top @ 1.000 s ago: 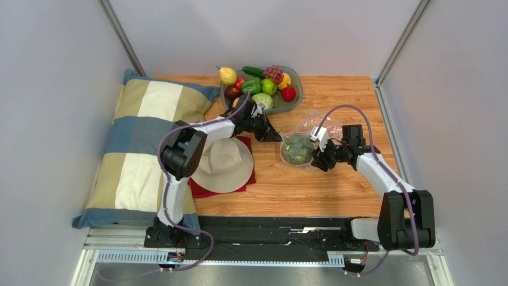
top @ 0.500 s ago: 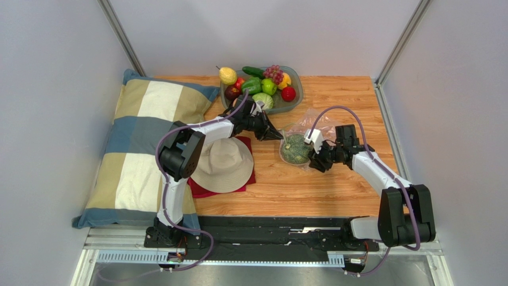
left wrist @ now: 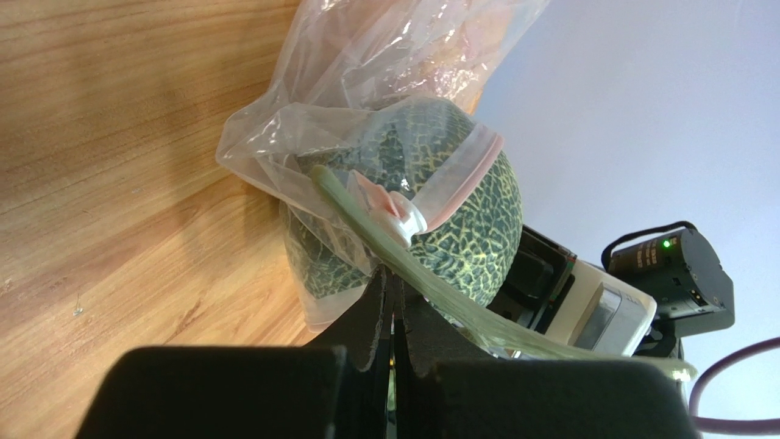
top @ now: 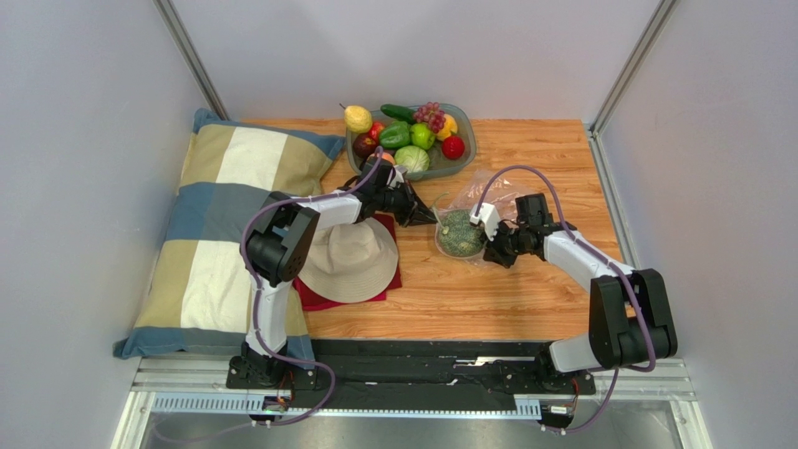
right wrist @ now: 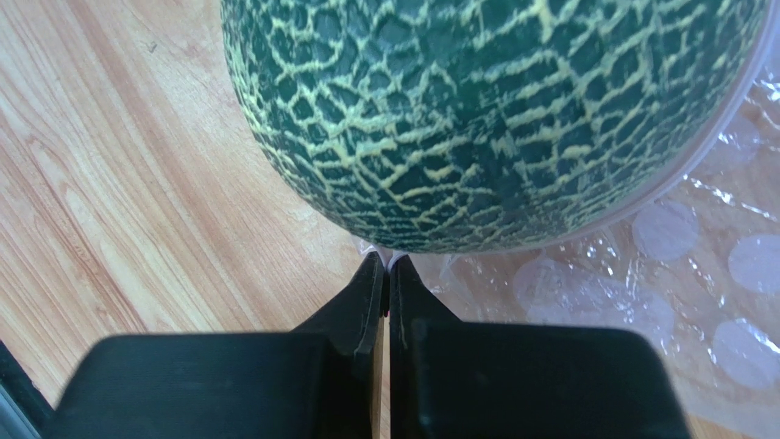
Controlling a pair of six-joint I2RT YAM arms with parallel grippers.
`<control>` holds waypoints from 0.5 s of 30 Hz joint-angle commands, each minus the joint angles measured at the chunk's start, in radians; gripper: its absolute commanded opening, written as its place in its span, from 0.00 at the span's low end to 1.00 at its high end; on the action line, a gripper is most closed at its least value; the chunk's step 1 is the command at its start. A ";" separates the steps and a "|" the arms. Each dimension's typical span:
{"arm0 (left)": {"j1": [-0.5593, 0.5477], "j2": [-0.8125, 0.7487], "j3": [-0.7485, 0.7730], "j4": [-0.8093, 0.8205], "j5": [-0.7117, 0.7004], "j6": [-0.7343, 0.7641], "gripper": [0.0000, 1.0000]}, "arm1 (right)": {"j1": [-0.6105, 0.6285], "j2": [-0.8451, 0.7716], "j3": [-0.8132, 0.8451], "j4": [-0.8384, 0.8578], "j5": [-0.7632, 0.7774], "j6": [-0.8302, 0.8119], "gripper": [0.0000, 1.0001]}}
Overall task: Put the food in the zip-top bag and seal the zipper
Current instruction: Adjust the zipper food storage bag at the center of the board.
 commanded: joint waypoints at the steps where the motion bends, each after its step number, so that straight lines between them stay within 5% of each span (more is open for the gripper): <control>1: 0.008 -0.087 0.020 0.009 0.003 0.023 0.00 | 0.005 -0.028 0.050 0.027 0.003 0.031 0.00; 8: 0.002 -0.128 0.202 -0.280 -0.062 0.307 0.00 | 0.002 -0.187 0.059 0.002 -0.005 0.055 0.00; 15: -0.038 -0.151 0.274 -0.386 -0.082 0.460 0.00 | 0.013 -0.252 0.118 -0.021 -0.035 0.069 0.00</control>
